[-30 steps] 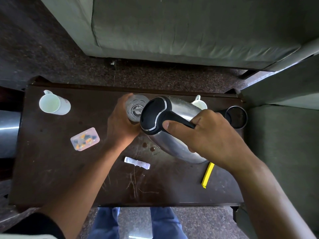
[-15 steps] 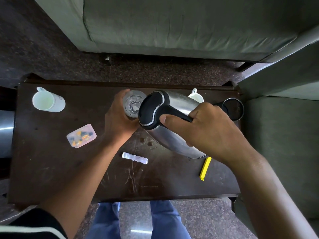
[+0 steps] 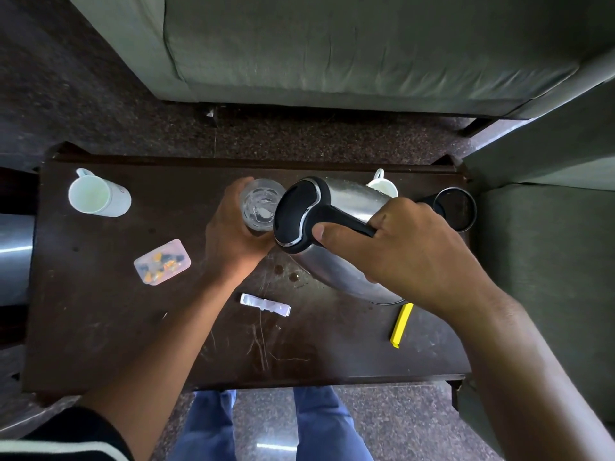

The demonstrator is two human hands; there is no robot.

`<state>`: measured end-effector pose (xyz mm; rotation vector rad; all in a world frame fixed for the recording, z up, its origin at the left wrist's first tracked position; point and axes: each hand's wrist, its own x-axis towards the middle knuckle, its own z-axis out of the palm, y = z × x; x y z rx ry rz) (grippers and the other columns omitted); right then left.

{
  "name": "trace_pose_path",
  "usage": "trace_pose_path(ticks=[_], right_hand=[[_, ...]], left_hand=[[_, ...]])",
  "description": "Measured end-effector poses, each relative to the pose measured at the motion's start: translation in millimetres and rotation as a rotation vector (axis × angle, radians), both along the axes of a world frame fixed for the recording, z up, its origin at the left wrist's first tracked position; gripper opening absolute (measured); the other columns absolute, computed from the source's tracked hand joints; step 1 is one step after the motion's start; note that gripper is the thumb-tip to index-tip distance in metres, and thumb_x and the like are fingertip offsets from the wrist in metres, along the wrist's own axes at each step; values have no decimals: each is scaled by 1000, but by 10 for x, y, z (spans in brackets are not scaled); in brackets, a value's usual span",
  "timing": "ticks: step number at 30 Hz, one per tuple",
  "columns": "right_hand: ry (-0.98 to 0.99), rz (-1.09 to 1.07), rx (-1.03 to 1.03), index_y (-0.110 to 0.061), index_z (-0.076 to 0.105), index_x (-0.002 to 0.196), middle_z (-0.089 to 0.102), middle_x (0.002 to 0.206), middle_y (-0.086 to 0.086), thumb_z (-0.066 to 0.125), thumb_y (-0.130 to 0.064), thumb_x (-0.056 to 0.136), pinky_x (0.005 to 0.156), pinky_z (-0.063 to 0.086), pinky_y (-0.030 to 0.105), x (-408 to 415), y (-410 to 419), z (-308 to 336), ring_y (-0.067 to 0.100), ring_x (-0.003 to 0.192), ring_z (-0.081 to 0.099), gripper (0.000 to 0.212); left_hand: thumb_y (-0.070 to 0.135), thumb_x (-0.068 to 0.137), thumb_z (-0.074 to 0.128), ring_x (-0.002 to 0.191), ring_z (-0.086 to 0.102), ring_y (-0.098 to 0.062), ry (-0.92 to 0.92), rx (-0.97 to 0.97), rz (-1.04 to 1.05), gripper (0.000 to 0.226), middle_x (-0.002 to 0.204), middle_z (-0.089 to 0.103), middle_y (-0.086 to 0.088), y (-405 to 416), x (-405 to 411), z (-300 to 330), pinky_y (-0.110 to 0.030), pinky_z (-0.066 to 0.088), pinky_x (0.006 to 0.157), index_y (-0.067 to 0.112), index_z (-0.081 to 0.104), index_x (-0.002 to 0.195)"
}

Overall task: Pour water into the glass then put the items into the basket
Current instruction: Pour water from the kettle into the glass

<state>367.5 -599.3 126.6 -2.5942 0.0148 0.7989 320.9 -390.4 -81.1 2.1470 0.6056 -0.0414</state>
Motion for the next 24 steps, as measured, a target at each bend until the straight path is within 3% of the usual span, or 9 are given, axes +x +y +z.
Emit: trace_pose_path(ticks=[7, 12, 17, 24], right_hand=[[4, -20, -12, -3, 55, 57, 73, 60, 8, 61, -81, 74, 61, 55, 38, -24, -5, 23, 24, 59, 65, 79], [-5, 16, -37, -4, 61, 59, 72, 60, 7, 61, -81, 76, 66, 60, 40, -5, 0, 11, 23, 63, 68, 79], [-20, 32, -48, -5, 62, 60, 72, 60, 6, 61, -81, 76, 67, 60, 38, 0, -12, 0, 22, 64, 69, 78], [-24, 35, -56, -8, 62, 57, 72, 59, 2, 58, -84, 73, 65, 57, 32, -10, -41, -8, 19, 63, 69, 78]], left_hand=[[68, 64, 78, 112, 55, 13, -14, -21, -44, 93, 133, 68, 24, -45, 1, 52, 6, 36, 84, 42, 48, 148], [67, 63, 76, 123, 71, -12, -30, -16, -70, 94, 138, 72, 15, -62, -15, 68, -24, 46, 96, 39, 49, 149], [67, 64, 77, 125, 72, -16, -36, -8, -74, 95, 139, 72, 12, -64, -33, 72, -34, 54, 101, 37, 50, 150], [66, 65, 79, 125, 71, -13, -46, 0, -74, 94, 139, 71, 15, -73, -48, 63, -32, 54, 99, 38, 50, 150]])
